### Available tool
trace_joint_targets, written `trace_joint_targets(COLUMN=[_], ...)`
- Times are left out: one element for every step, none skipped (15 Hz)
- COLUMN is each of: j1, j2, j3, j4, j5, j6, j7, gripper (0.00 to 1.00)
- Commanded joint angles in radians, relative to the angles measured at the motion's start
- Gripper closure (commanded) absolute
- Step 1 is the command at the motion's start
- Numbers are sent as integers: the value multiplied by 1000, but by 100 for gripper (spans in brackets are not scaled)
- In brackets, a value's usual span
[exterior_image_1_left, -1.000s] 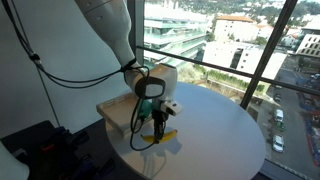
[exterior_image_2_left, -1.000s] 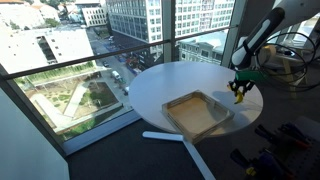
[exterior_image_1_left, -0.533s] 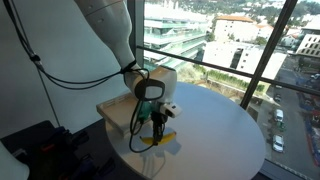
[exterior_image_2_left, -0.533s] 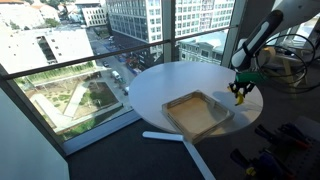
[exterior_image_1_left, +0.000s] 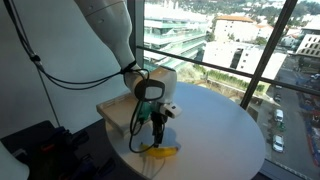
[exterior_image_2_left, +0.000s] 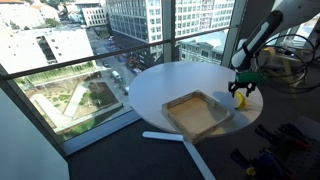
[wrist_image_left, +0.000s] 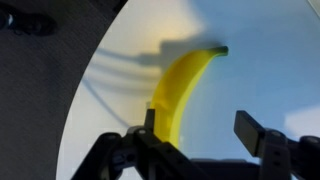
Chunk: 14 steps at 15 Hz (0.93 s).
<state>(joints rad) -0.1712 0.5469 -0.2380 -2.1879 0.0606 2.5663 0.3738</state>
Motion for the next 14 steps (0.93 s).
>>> trace_joint_targets(j1=[-10,-10,-10,-9,-8,-6,-5,-2,1,4,8,10,14,18], j2=[-8,-9,-11,-13,-15,-18,-21,-25,-29,-32,-36,-40,-46,-50], j3=[3,3,4,3,4,3,2,2,1,0,0,-1,-1,-2], j4=[-1,-1,-2,-2,-2,-3,-3,-4,-5,-5,-6,-6,-7,-8], j5=[29,29,30,29,29,28,27,25,23,20,19,17,16,13], j6=[0,-2,-5,-10,-11,-13,-16,-18,-19,-20,-22,-25,-27,-28], j7=[-34,-33,-33,-33,-33,-32,-30,-29,-27,-25,-23,-22,-20,-19], gripper=[0,0,0,0,0,0,0,0,0,0,0,0,0,0])
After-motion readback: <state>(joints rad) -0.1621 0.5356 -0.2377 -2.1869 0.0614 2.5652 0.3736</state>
